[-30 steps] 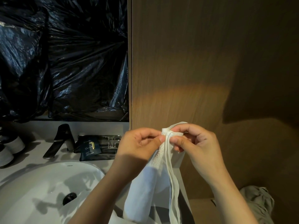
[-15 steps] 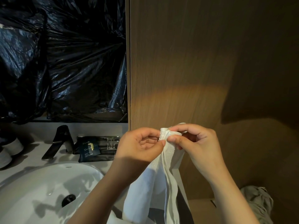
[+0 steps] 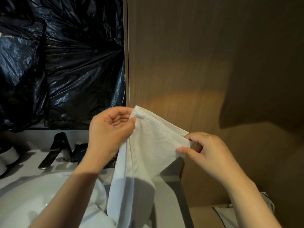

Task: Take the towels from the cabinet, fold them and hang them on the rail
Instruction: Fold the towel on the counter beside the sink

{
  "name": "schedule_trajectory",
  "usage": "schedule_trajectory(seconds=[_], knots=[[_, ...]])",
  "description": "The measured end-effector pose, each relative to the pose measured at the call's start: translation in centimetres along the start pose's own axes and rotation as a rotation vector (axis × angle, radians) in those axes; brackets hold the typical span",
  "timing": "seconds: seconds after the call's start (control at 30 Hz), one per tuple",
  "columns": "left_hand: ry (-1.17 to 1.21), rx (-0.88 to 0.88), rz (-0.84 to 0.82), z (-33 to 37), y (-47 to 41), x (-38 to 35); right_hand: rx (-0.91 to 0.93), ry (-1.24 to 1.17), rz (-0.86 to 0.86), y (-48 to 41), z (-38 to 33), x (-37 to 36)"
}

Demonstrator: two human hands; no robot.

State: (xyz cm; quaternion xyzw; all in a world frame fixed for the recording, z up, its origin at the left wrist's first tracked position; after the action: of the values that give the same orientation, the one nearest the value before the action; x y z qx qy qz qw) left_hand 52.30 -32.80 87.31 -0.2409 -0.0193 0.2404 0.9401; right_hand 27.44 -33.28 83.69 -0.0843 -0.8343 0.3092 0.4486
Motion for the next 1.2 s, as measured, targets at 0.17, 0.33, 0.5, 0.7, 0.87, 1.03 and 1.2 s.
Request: schedule_trajectory(seconds=[0.17, 0.33, 0.5, 0.7, 0.87, 1.03, 1.2], knots=[[-0.028, -0.081, 0.033, 0.7, -1.2, 0.9, 0.151, 0.080, 0.070, -0.5, -1.3, 1.0], [-0.059, -0.133, 0.068, 0.4, -1.6, 1.8, 0.232, 0.087, 0.159, -1.2, -2.4, 2.5], [-0.040, -0.114, 0.088, -0.4, -1.9, 1.7, 0.290, 0.162, 0.244, -2.2, -3.1, 3.8], [-0.008, -0.098, 0.080, -0.8, -1.4, 1.1, 0.239, 0.132, 0.304, -2.3, -2.9, 4.0], [0.039, -0.069, 0.050, -0.7, -0.8, 0.6, 0.132, 0.182, 0.371, -2.4, -2.0, 3.9], [0.116, -0.010, -0.012, -0.9, -0.2, 0.0, 0.073, 0.204, 0.572, -1.7, -1.5, 4.5], [0.153, 0.023, -0.040, -0.7, 0.0, -0.9, -0.042, 0.125, 0.591, -1.8, -0.9, 4.2]])
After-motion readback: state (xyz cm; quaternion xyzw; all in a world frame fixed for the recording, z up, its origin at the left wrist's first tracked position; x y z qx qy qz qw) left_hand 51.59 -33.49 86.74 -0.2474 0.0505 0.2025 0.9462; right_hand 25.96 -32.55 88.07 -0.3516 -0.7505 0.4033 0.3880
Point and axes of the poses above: each hand's wrist, its own y-axis away from the middle knuckle, its own x-axis out of the back of the hand, z = x × y, the point moved 6 cm from there along -y, towards the middle knuckle, and after that the axes turned 15 degrees about z, right-handed, at the moved point
